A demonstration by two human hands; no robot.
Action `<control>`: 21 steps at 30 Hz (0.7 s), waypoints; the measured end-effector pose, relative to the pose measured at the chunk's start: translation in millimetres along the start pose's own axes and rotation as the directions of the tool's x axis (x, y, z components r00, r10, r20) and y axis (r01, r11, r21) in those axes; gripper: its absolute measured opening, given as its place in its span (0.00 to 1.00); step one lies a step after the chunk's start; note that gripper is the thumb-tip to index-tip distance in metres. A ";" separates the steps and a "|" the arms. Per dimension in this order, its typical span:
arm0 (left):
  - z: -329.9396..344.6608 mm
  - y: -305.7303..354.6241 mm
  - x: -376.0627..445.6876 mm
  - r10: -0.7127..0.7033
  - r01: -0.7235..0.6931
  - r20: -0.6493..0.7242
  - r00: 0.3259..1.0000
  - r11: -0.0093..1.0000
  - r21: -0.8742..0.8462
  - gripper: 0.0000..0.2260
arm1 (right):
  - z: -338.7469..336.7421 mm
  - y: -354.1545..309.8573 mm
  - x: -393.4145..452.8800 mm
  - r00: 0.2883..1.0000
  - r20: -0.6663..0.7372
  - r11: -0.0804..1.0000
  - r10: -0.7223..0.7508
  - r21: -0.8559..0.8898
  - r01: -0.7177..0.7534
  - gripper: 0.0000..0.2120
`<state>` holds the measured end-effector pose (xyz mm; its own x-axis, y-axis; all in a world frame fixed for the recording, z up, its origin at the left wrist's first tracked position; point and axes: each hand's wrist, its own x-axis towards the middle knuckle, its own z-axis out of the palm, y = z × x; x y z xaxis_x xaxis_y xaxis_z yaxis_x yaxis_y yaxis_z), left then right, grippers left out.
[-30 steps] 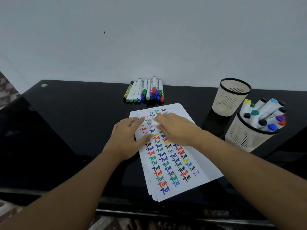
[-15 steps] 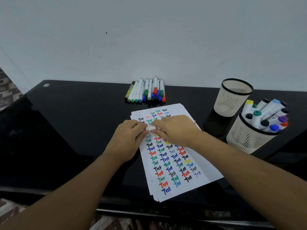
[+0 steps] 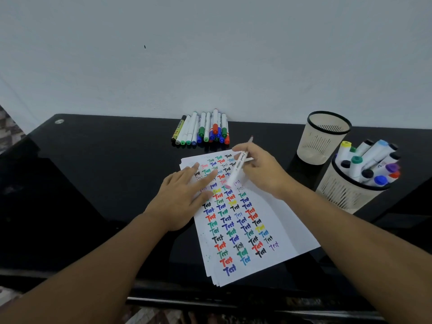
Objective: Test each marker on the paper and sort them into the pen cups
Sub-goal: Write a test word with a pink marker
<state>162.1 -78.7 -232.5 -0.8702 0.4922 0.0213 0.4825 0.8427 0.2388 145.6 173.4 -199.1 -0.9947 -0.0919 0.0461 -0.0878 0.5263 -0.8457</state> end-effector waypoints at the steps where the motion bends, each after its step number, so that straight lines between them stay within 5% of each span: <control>1: 0.1 -0.8 0.3 0.009 -0.010 0.011 1.000 1.000 0.010 0.22 | 0.6 3.3 -0.6 1.000 -0.002 1.000 -0.005 -0.005 0.005 0.19; 6: 1.9 -3.9 2.0 0.004 -0.004 0.035 0.999 1.000 0.020 0.21 | 9.1 17.5 -3.9 0.985 -0.171 0.996 -0.005 0.088 0.020 0.03; 11: 2.3 -3.4 1.3 -0.011 0.011 0.024 1.000 1.000 -0.001 0.24 | 14.6 16.7 -9.4 0.960 -0.268 0.977 0.082 0.210 -0.025 0.15; 16: 3.6 -4.2 2.3 -0.025 0.025 0.028 0.999 1.000 -0.005 0.25 | 13.2 22.2 -7.1 0.961 -0.264 0.979 0.084 0.200 -0.031 0.04; 21: 2.8 -2.7 3.0 -0.037 0.037 0.018 0.999 0.999 -0.018 0.27 | 14.1 21.3 -5.2 0.961 -0.257 0.989 0.099 0.134 -0.066 0.09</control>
<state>158.5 -78.8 -235.8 -0.8855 0.4646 -0.0046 0.4480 0.8564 0.2566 149.6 173.2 -224.9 -0.9786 0.1812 0.0970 -0.0138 0.4128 -0.9107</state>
